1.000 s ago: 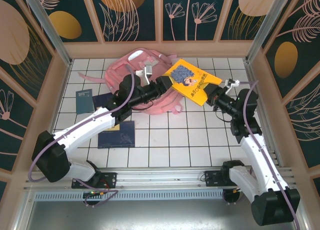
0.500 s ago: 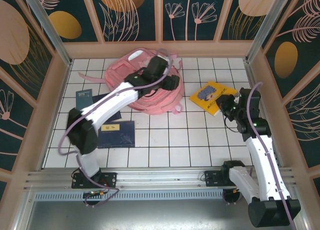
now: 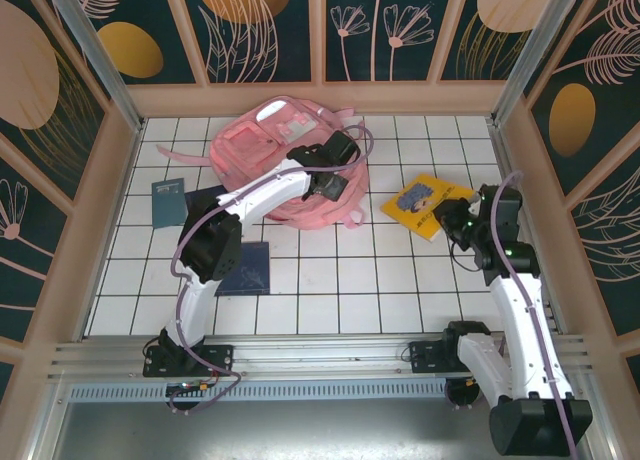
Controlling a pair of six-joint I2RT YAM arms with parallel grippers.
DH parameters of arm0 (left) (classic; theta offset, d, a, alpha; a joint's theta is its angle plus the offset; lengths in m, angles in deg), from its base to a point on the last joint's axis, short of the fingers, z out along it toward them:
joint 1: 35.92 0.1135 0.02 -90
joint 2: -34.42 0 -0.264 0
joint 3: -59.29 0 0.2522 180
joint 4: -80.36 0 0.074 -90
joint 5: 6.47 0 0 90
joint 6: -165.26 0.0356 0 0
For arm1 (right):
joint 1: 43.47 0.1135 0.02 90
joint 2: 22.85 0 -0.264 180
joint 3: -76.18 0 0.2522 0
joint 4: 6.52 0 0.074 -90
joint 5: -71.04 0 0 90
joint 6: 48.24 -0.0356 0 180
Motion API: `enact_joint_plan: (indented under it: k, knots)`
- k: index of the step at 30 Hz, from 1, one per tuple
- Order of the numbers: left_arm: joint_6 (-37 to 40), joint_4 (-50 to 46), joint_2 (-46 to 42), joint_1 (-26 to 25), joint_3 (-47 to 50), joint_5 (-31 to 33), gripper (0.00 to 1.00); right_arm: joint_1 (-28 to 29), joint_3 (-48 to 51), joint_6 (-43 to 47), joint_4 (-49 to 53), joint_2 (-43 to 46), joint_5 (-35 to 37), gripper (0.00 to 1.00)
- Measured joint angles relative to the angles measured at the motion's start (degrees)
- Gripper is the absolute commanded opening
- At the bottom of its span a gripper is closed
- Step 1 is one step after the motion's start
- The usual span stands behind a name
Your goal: Pack the student bag
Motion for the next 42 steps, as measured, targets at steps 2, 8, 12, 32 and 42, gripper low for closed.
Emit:
enact_joint_plan:
  k: [2, 8, 12, 32, 42]
  knots:
    - [0.2, 0.0, 0.1, 0.0, 0.0, 0.8, 0.71, -0.1, 0.8, 0.0, 0.0, 0.0, -0.7, 0.00]
    - [0.4, 0.1, 0.8, 0.2, 0.0, 1.9, 0.64, -0.2, 3.0, -0.1, -0.8, 0.0, -2.8, 0.00]
    - [1.0, 0.4, 1.9, 0.7, -0.1, 1.9, 0.46, -0.2, 4.2, -0.1, -1.5, 0.0, -3.9, 0.00]
    - [3.2, 0.7, -4.4, 4.7, -2.1, -6.5, 0.00, -0.3, 4.5, -0.1, -4.9, 0.0, -8.9, 0.00]
    - [1.8, -2.5, -13.7, 14.7, -6.5, -24.9, 0.00, 6.3, 2.5, -0.3, -14.7, -6.1, -13.8, 0.00]
